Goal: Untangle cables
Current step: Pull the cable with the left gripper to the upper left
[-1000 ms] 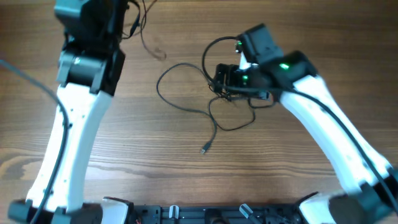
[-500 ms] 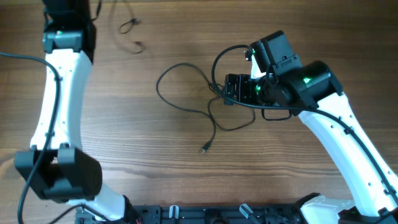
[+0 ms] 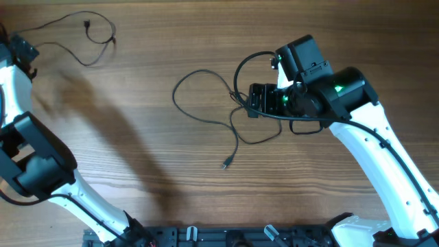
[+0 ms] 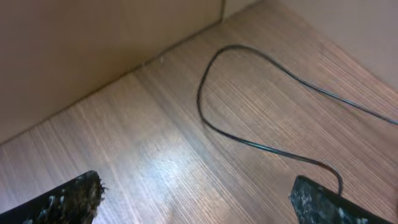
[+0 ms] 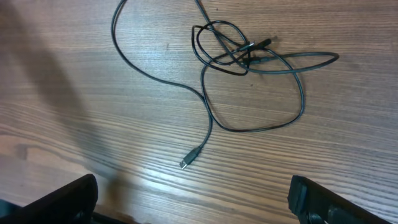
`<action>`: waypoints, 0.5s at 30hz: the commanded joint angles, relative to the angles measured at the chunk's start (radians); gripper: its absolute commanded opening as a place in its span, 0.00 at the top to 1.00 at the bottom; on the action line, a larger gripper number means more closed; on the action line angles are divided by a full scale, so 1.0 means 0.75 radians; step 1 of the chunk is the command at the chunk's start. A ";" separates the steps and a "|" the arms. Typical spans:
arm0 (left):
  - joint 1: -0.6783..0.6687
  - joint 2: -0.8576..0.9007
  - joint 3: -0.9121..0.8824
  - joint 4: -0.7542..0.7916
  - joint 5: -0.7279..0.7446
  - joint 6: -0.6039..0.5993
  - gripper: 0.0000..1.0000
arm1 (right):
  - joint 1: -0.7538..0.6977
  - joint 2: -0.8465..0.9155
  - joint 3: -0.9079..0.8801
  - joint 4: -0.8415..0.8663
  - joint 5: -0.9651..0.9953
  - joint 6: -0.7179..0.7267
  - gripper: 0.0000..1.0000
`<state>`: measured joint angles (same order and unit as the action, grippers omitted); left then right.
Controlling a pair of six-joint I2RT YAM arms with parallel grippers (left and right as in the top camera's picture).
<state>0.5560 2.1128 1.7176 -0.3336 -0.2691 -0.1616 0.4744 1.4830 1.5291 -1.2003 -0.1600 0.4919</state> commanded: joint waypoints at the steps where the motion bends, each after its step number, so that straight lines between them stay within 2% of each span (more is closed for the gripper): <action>1: -0.037 -0.009 0.010 -0.073 0.229 0.026 0.00 | -0.003 0.021 0.000 0.003 0.002 -0.023 0.00; 3: -0.071 -0.008 0.010 -0.107 0.371 0.026 0.01 | -0.003 0.025 0.000 0.002 -0.005 -0.024 0.00; 6: -0.137 -0.008 0.010 -0.143 0.474 0.024 0.25 | -0.002 0.025 -0.001 0.002 -0.045 -0.027 0.00; 7: -0.184 -0.008 0.010 -0.189 0.473 -0.002 0.27 | -0.001 0.025 0.000 0.002 -0.044 -0.028 0.00; 9: -0.239 -0.004 0.004 -0.237 0.466 -0.105 0.27 | -0.001 0.025 0.000 0.000 -0.044 -0.028 0.00; 12: -0.314 0.031 0.001 -0.341 0.404 -0.338 0.19 | -0.001 0.025 0.000 -0.005 -0.044 -0.028 0.00; 13: -0.331 0.047 0.000 -0.368 0.384 -0.393 0.16 | -0.001 0.025 -0.001 -0.009 -0.044 -0.028 0.00; 14: -0.351 0.076 0.000 -0.379 0.361 -0.417 0.06 | -0.001 0.025 0.000 -0.017 -0.044 -0.028 0.00; 15: -0.361 0.100 0.000 -0.377 0.351 -0.426 0.05 | -0.001 0.025 -0.001 -0.024 -0.044 -0.028 0.00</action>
<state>0.3054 2.1235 1.7187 -0.6083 0.0422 -0.3569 0.4744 1.4883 1.5288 -1.2083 -0.1825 0.4850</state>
